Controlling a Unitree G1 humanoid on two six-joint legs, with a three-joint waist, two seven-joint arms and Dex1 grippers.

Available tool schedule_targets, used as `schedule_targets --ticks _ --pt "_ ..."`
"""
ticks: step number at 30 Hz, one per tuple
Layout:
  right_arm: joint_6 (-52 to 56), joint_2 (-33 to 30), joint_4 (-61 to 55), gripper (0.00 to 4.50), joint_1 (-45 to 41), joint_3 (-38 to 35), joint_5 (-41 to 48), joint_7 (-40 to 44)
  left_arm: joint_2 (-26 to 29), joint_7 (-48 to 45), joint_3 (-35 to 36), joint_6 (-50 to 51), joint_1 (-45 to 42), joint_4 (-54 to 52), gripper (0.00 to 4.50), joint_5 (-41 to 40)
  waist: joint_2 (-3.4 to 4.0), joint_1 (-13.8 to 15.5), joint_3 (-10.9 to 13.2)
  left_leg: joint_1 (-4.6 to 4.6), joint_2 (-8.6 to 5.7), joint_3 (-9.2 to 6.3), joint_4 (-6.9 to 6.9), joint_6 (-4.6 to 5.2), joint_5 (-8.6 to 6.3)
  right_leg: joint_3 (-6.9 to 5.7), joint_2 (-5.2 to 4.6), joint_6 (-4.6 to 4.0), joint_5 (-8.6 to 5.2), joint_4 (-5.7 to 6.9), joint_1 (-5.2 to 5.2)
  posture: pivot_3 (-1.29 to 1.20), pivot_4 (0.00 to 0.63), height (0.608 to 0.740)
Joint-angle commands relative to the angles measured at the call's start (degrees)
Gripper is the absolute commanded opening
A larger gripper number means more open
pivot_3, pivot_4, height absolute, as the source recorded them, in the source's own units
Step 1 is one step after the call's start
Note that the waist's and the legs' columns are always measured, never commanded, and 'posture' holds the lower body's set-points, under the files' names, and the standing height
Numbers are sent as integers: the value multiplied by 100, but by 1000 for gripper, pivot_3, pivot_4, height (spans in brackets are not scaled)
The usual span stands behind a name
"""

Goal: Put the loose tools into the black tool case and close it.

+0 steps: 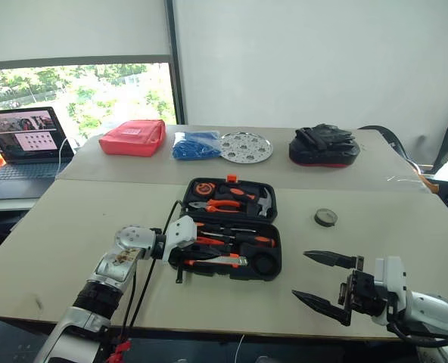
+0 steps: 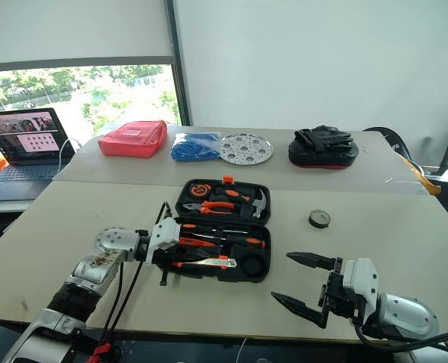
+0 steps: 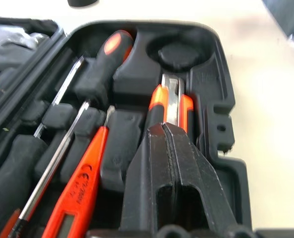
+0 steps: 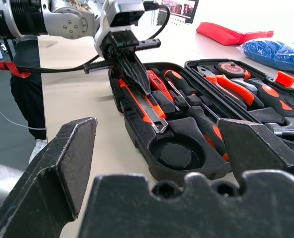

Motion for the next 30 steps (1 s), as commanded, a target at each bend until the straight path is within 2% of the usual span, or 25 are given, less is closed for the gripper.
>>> schedule_targets --ticks 1,4,9,12,15,18,21,22,28,30 --pt "-4 -19 -144 4500 -77 -43 96 18 31 417 -185 115 -28 322 21 469 0 0 0 4 0 0 0 0 0 0 0 1 -1 0 4 0 150 740" --pt "-9 -19 -132 4500 -89 -53 99 29 -37 575 -186 432 -79 305 21 430 0 3 0 16 0 0 2 -3 3 1 0 36 -16 1 14 0 150 740" --pt "-2 7 -152 4500 -73 -29 91 12 141 424 -456 1206 14 91 21 530 0 -3 0 55 2 0 1 -3 7 0 2 38 -14 1 51 0 150 740" --pt "1 11 -144 4500 -74 -25 86 2 182 376 -461 1128 87 -15 21 459 0 -29 0 85 4 1 -8 -3 6 1 2 36 -21 -3 77 0 150 740" --pt "-20 21 -114 4500 -19 -175 93 -90 94 384 -53 726 134 -138 21 42 1 -33 -1 90 5 1 -15 -3 6 2 3 31 -23 -3 77 0 150 740" --pt "-11 -11 -16 4500 174 -484 182 -145 94 409 507 498 156 -253 667 -438 -3 -24 2 78 7 0 -17 -3 6 1 3 29 -24 -3 65 0 150 740" --pt "-405 50 403 4500 659 -1055 23 -110 453 -4 1187 388 454 -652 1784 -1131 -6 -6 4 21 7 0 -13 -3 5 0 1 19 -19 0 12 0 150 740" --pt "-514 91 555 4500 822 -1242 -17 -125 597 -151 1393 282 608 -742 2103 -1297 -7 -8 4 -1 7 0 -11 -3 6 0 1 -9 -2 2 -9 0 150 740" --pt "-946 271 1097 4500 1308 -1668 -309 -286 1325 -717 2103 507 1379 -846 4287 -1911 -1 -29 7 1 7 6 -19 3 -3 2 -6 -11 -3 -2 -11 0 150 740" --pt "-964 289 1138 4500 1279 -1653 -406 -417 1403 -688 2268 481 1495 -745 4459 -1976 -2 -24 10 4 9 8 -20 3 -3 1 -6 0 -12 -2 -10 0 150 740"
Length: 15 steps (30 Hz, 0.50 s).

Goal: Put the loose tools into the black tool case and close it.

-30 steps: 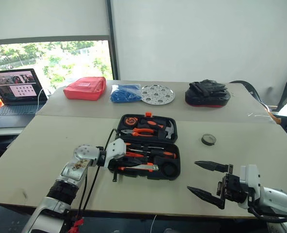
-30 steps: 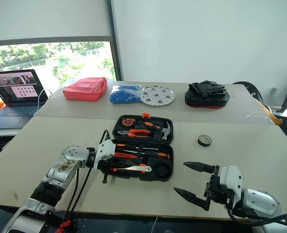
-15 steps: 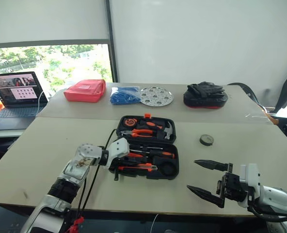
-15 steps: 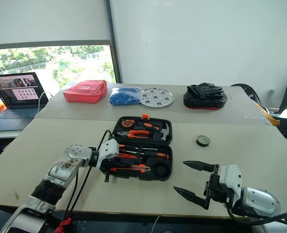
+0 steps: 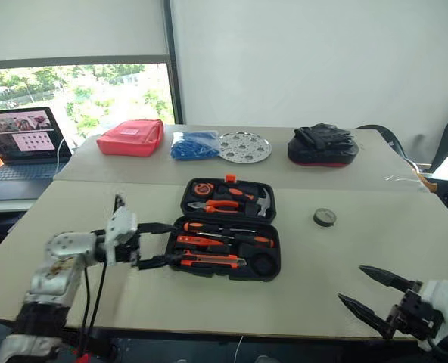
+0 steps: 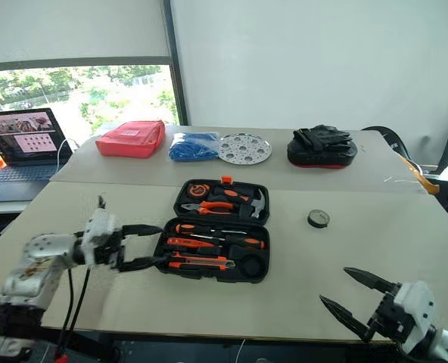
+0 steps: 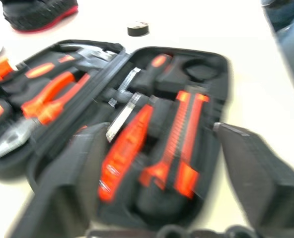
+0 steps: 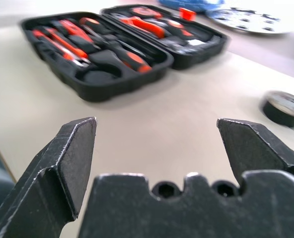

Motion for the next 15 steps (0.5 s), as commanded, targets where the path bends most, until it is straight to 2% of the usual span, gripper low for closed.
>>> schedule_targets --ticks 1,5,10,12,15 --pt "-102 -3 -40 4500 -150 -151 -165 -311 182 -17 450 2 144 39 4459 -266 -1 5 2 1 2 0 2 -1 0 -1 2 14 -9 0 0 0 150 740" --pt "726 -498 -124 4500 -943 167 -304 -635 165 69 593 119 290 -151 4459 -408 2 -34 3 12 5 7 9 -8 6 5 2 26 -6 3 7 0 150 740" --pt "2611 -1673 518 4500 -3128 1357 -703 -491 -14 290 491 496 205 -549 4459 -645 3 -99 7 12 7 18 7 -7 10 15 6 23 6 5 0 0 150 740" --pt "3102 -1806 1046 4500 -4027 1893 -1020 -468 -128 452 447 573 134 -660 4459 -669 2 -100 7 8 8 8 3 -4 11 6 11 -12 22 4 -1 0 150 740" --pt "3424 -1772 2138 4500 -5337 2798 -1740 -333 -271 615 378 602 64 -766 4459 -649 -1 -87 10 -11 3 3 0 -3 10 1 10 -19 23 0 -15 0 150 740"
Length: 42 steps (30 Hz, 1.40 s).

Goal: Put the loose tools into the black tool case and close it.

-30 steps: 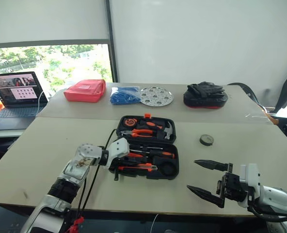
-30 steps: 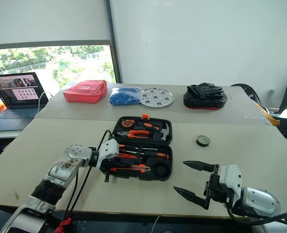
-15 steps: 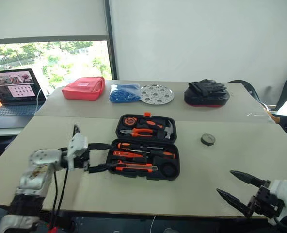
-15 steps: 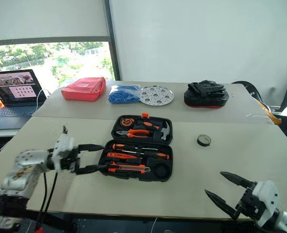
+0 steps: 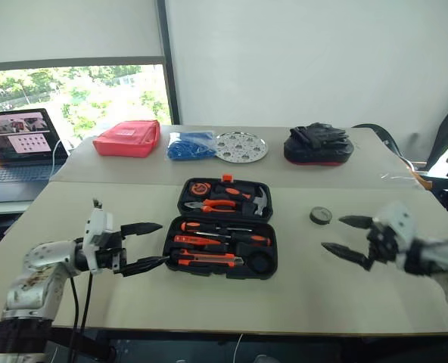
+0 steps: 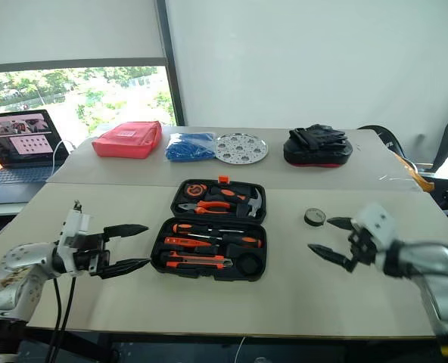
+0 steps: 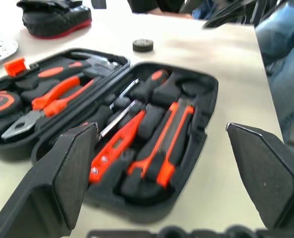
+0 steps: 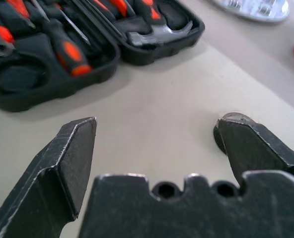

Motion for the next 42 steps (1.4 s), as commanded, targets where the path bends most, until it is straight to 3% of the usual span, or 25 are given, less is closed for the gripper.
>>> schedule_targets --ticks 1,6,12,17,26,30,33,37,42 --pt "284 39 1181 4500 -1113 888 -859 145 -85 201 -3 37 -97 -275 4459 -91 -1 6 0 -7 0 -3 1 1 -1 -3 0 0 0 -1 -8 0 150 740" --pt "60 382 2831 4500 -2410 1695 -1712 251 -229 360 -69 78 -99 -436 4459 -80 0 19 0 -95 -8 4 9 2 -1 1 -13 5 9 8 -101 0 150 740" --pt "-456 716 4196 4500 -3160 1955 -2169 395 -300 439 -111 42 26 -548 4459 -69 0 33 0 -102 -9 4 7 2 -1 -2 -19 5 10 3 -104 0 150 740" --pt "-822 856 4791 3238 -3487 1932 -2346 547 -303 475 -114 45 47 -581 4500 -67 0 5 0 -96 -8 4 8 1 -1 -2 -18 2 12 8 -102 0 150 740" --pt "-1318 830 4841 86 -3639 1613 -2176 1136 -279 420 -146 22 137 -588 4500 -43 1 -54 1 -94 -6 2 7 0 0 -3 -17 2 14 12 -101 0 150 740" --pt "-1133 828 3649 37 -3474 1303 -1416 2376 -269 384 -170 -8 165 -577 4500 -20 6 -73 3 -92 -6 2 8 0 0 -2 -16 1 15 14 -101 0 150 740" --pt "234 810 1769 37 -3210 1349 -704 2950 -217 321 -153 -29 226 -567 4500 -18 15 -82 7 -90 -1 -4 7 0 0 -2 -13 0 16 19 -101 0 150 740" --pt "1875 802 -384 37 -2822 1793 -196 2921 -175 222 -164 -105 271 -523 4500 15 15 -36 7 -89 3 -29 8 0 0 -13 -11 -3 17 24 -100 0 150 740" --pt "2806 863 -1882 37 -2317 2315 -25 2425 -114 63 -212 -163 318 -557 4500 43 15 54 7 -97 -4 -30 21 0 0 -15 -18 1 18 19 -99 0 150 740"
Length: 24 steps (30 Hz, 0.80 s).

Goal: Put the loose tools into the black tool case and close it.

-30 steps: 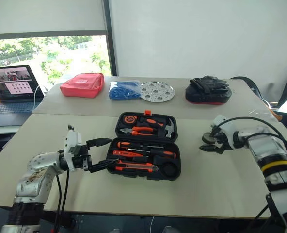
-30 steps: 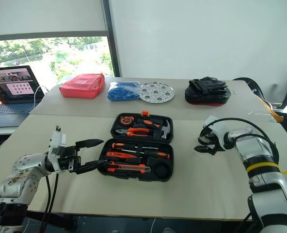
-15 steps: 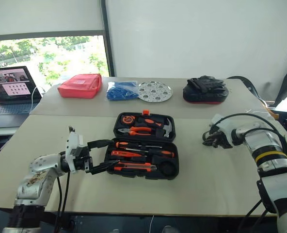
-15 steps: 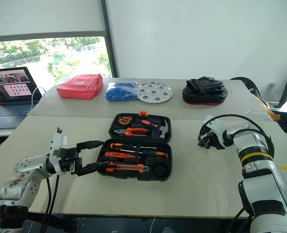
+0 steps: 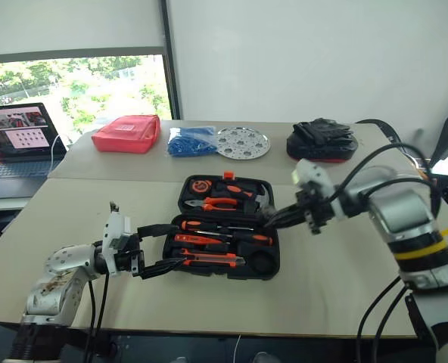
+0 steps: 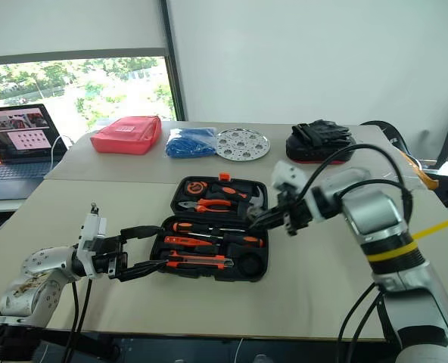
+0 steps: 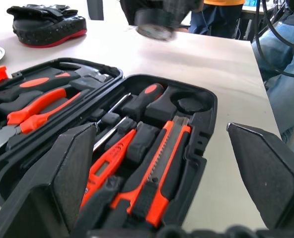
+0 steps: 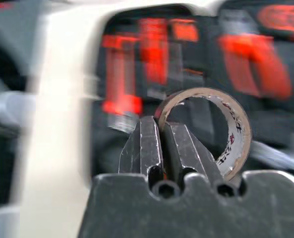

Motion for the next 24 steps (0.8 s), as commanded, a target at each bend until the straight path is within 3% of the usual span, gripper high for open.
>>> schedule_targets --ticks 1,5,22,24 --pt "381 -120 -898 37 276 347 7 -315 143 -192 3 -195 90 -118 4500 37 0 32 0 -1 -1 3 2 0 0 0 0 1 0 -1 0 0 150 740" --pt "-45 -365 -966 37 474 772 -499 -564 214 -338 -14 -291 249 -154 4500 63 -1 59 0 0 -2 19 2 0 0 0 1 1 0 -2 -1 0 150 740" --pt "-506 -475 -402 37 493 1413 -1067 -498 233 -302 -72 -501 345 -198 4500 206 -1 54 0 2 1 21 5 -1 1 0 8 -1 1 -1 1 0 150 740" --pt "-534 -501 -404 789 473 1433 -1114 -464 237 -280 -69 -498 345 -200 4500 205 -1 69 0 2 0 20 5 -1 1 0 7 0 1 -2 2 0 150 740"
